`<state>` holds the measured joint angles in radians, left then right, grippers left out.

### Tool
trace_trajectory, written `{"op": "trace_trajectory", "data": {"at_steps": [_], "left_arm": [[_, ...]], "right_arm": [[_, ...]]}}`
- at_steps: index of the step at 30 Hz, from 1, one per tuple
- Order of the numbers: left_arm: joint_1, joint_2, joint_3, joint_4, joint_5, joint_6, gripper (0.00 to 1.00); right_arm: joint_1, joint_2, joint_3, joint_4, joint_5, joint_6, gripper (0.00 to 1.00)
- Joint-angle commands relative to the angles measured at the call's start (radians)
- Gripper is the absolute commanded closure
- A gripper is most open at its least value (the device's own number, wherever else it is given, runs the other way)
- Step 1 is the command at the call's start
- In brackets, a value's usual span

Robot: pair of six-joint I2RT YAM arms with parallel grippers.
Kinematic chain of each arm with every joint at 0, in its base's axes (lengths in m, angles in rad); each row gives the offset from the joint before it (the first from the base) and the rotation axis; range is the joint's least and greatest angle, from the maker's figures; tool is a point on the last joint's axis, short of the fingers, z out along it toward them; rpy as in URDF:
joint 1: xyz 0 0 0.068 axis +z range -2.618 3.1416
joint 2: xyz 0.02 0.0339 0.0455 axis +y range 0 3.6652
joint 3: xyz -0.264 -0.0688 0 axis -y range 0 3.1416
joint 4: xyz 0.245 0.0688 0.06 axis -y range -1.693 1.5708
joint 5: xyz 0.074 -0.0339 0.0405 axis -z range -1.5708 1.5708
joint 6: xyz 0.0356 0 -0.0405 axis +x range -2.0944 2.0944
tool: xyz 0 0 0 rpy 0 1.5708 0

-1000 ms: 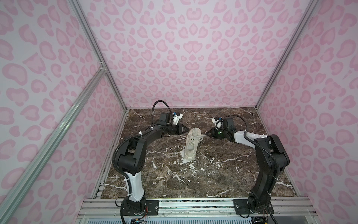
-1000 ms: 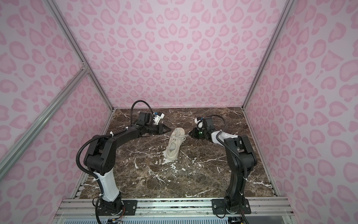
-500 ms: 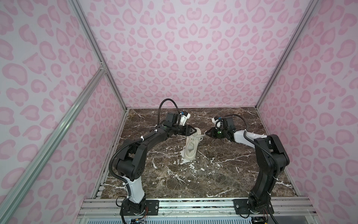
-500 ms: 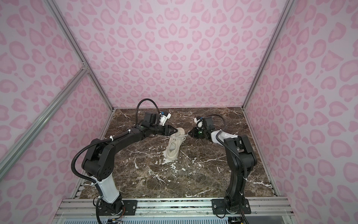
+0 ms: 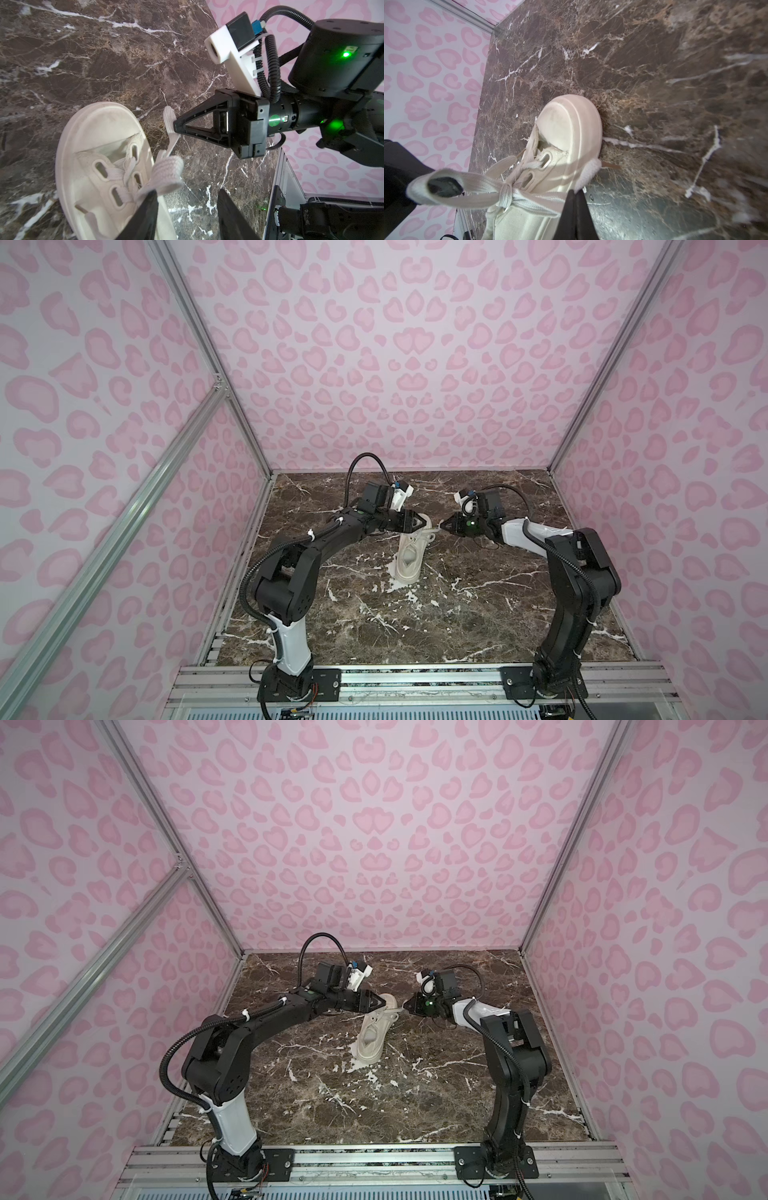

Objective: Tie the shoes

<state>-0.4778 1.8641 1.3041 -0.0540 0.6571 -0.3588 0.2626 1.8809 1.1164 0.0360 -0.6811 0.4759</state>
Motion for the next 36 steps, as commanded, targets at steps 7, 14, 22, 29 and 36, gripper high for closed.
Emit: {"op": "trace_trajectory", "data": {"at_steps": [7, 14, 22, 29, 36], "left_arm": [[-0.006, 0.046, 0.035, 0.016, 0.009, -0.013, 0.5], [-0.013, 0.063, 0.035, 0.041, 0.019, -0.029, 0.51], [-0.016, 0.088, 0.075, 0.048, 0.009, -0.042, 0.52], [-0.02, 0.132, 0.096, 0.061, -0.004, -0.048, 0.6], [-0.023, 0.148, 0.098, 0.094, 0.012, -0.058, 0.81]], "right_arm": [[0.001, 0.011, 0.001, 0.013, 0.0, -0.004, 1.0], [0.001, 0.017, 0.006, 0.016, -0.003, -0.001, 1.0], [0.002, 0.014, 0.003, 0.016, -0.005, -0.002, 1.0], [0.001, 0.011, -0.004, 0.019, -0.002, 0.003, 1.0], [0.001, 0.015, 0.0, 0.014, 0.0, 0.001, 1.0]]}}
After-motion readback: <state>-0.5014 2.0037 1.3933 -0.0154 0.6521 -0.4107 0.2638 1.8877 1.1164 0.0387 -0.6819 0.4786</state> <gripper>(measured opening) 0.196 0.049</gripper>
